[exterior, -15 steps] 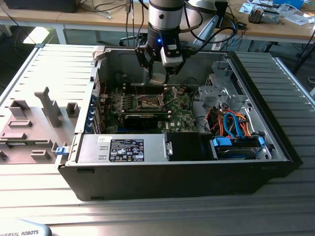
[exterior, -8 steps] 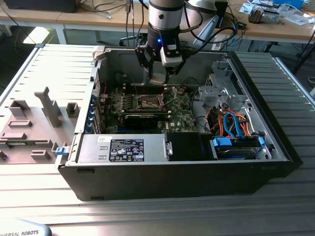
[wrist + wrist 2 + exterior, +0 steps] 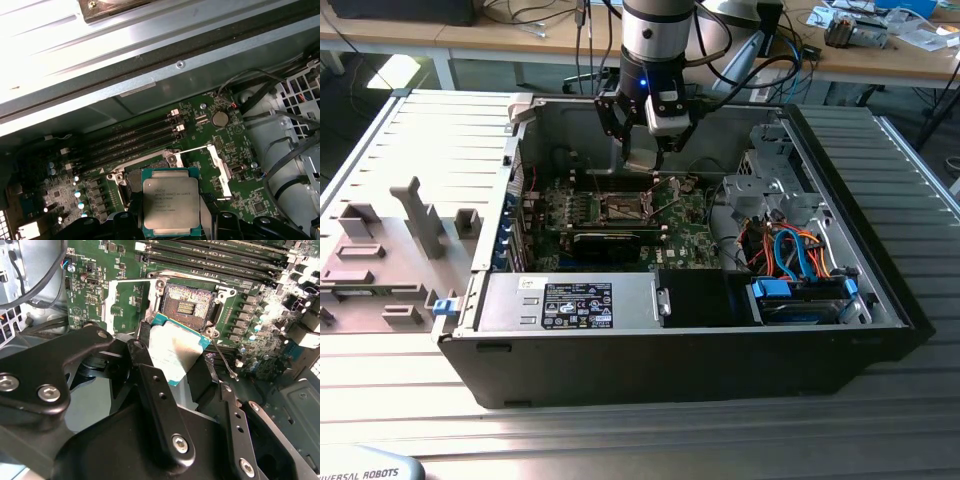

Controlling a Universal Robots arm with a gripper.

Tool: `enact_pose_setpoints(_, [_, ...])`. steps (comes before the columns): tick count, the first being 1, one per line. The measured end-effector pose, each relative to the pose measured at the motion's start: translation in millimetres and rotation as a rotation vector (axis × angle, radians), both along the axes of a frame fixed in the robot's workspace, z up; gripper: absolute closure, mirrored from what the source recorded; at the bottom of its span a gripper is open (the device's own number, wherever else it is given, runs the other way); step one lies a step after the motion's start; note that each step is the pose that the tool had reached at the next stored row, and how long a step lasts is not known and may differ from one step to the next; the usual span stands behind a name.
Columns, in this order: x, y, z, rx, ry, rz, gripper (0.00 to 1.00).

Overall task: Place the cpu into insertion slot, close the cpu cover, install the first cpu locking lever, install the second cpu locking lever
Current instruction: 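Place the cpu into insertion slot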

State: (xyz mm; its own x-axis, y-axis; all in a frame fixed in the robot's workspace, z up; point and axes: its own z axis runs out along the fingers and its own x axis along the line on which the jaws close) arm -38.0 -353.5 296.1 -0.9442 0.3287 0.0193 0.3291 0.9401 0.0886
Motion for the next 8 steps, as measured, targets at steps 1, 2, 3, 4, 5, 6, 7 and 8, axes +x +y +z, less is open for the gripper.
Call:
enact_pose_setpoints(1, [0.0, 0.0, 0.0, 0.0, 0.0, -0.001, 0.46])
enact_pose_setpoints(2, [0.0, 0.0, 0.0, 0.0, 0.0, -0.001, 0.46])
enact_pose_setpoints(3, [0.0, 0.0, 0.0, 0.0, -0.0001, -0.002, 0.46])
enact_pose_setpoints(4, [0.0, 0.0, 0.0, 0.0001, 0.0, -0.003, 0.46])
enact_pose_setpoints(5, [0.0, 0.0, 0.0, 0.0, 0.0, -0.004, 0.46])
enact_pose_setpoints(6, [0.0, 0.0, 0.0, 0.0, 0.0, -0.005, 0.46])
enact_pose_setpoints(7, [0.0, 0.0, 0.0, 0.0, 0.0, -0.006, 0.46])
enact_pose_setpoints(8, [0.0, 0.0, 0.0, 0.0, 0.0, -0.006, 0.46])
